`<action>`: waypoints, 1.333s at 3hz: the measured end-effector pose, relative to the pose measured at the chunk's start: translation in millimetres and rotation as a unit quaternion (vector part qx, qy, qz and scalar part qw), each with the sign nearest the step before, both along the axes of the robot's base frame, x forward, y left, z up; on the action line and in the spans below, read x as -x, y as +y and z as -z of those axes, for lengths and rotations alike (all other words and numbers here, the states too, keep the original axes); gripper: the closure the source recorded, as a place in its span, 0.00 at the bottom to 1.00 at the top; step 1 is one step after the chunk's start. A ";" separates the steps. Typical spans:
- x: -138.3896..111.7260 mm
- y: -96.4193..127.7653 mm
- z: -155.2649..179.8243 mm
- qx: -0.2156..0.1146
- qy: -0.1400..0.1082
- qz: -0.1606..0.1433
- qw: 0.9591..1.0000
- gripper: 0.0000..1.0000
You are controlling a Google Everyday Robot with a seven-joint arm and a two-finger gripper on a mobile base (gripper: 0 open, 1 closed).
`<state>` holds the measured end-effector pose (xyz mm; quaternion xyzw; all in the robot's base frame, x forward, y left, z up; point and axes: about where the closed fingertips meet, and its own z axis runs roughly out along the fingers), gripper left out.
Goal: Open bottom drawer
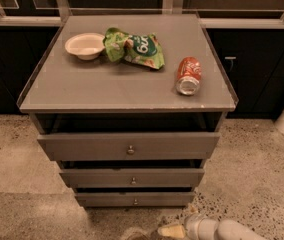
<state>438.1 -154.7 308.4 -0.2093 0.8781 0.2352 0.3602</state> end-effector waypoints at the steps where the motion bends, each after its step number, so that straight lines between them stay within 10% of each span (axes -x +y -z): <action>1: -25.8 -33.8 17.0 0.006 -0.022 -0.040 0.999 0.00; 4: -51.0 -27.1 48.7 -0.012 -0.023 -0.050 0.998 0.00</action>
Offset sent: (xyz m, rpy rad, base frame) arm 0.0217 -0.0297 -0.0161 -0.0122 -0.0378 0.0718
